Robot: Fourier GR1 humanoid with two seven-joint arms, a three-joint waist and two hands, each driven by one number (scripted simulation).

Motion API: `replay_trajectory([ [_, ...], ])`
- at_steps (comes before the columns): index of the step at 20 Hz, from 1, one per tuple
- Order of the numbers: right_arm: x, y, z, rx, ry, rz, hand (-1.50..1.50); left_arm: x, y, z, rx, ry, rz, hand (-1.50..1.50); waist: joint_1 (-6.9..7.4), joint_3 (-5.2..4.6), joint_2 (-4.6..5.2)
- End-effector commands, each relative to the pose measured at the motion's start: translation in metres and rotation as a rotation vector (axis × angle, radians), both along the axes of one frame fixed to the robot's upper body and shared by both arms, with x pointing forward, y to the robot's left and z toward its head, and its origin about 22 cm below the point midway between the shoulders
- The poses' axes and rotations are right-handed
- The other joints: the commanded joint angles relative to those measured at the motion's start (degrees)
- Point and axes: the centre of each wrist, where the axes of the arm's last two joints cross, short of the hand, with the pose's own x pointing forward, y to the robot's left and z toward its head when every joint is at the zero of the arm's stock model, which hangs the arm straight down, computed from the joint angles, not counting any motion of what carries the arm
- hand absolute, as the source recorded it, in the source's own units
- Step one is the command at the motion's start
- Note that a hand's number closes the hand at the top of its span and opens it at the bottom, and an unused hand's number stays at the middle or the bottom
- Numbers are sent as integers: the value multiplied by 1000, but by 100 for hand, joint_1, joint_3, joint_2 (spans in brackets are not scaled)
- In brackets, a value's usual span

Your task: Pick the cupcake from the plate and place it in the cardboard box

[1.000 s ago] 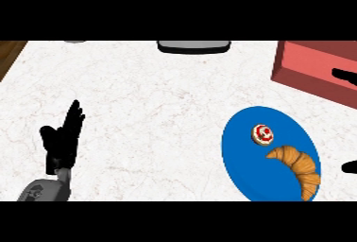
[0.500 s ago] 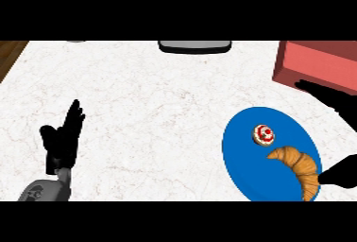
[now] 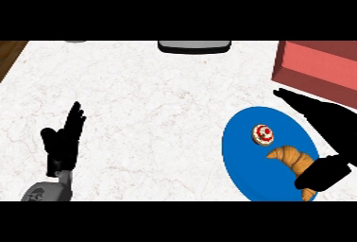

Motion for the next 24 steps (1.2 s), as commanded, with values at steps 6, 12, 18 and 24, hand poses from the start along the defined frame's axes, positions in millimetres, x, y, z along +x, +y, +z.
replay_trajectory([
  [6,-9,17,-10,-81,51,-28,-150,5,5,-5,-11,4,-5,0,-26,1,-1],
  [12,19,23,-22,-68,50,-82,-150,-14,8,7,15,1,-5,0,23,3,-3],
  [18,11,45,-19,-98,55,-101,-150,11,4,10,-8,3,-9,0,-8,0,-2],
  [24,18,34,-49,-137,72,-111,-150,-1,-6,1,-10,-11,-22,0,-9,2,0],
])
